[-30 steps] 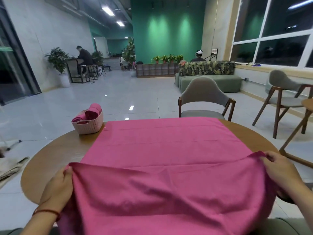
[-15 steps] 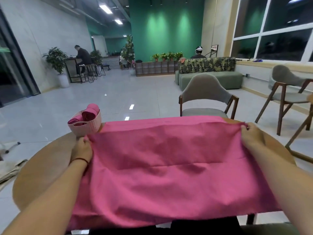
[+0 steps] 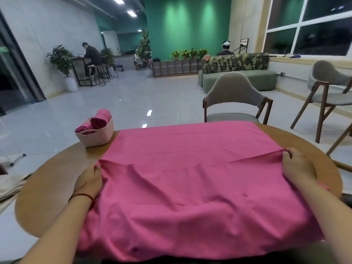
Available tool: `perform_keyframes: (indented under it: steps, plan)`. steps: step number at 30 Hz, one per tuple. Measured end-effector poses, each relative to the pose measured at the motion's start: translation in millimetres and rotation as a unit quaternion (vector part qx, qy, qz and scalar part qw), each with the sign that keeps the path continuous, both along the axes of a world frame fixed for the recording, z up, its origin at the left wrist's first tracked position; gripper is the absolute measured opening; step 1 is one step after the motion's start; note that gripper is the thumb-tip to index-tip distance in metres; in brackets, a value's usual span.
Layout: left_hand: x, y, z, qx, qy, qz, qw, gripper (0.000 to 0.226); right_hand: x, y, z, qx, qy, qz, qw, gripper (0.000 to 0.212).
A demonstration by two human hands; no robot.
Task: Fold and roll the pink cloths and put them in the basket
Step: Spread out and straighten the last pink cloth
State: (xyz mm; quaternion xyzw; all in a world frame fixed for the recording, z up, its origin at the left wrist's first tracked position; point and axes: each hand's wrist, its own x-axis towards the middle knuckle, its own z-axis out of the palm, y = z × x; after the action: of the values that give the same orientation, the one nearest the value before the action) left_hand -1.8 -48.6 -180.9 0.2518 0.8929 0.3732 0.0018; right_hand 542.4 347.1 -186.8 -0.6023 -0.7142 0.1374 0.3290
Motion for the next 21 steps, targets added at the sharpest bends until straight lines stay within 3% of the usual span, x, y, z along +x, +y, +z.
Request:
perform_keyframes:
  steps: [8, 12, 15, 19, 21]
  plan:
    - [54, -91, -14, -0.008, 0.021, 0.013, 1.000, 0.037, 61, -75, -11, -0.013, 0.000, -0.007, 1.000, 0.024]
    - [63, -130, -24, 0.017, -0.001, 0.047, 0.999, 0.048, 83, -96, -5, -0.005, 0.040, -0.026, 0.999, 0.020]
    - [61, -132, -7, 0.060, 0.013, 0.081, 0.995, 0.063, 87, -92, 11, 0.017, 0.079, -0.044, 0.996, 0.025]
    - [58, -110, 43, 0.115, 0.075, 0.087, 0.987, 0.047, 74, -68, 47, 0.036, 0.141, -0.062, 0.987, 0.028]
    - [46, -99, 63, 0.112, 0.099, 0.084, 0.985, 0.052, 63, -54, 68, 0.061, 0.146, -0.053, 0.986, 0.032]
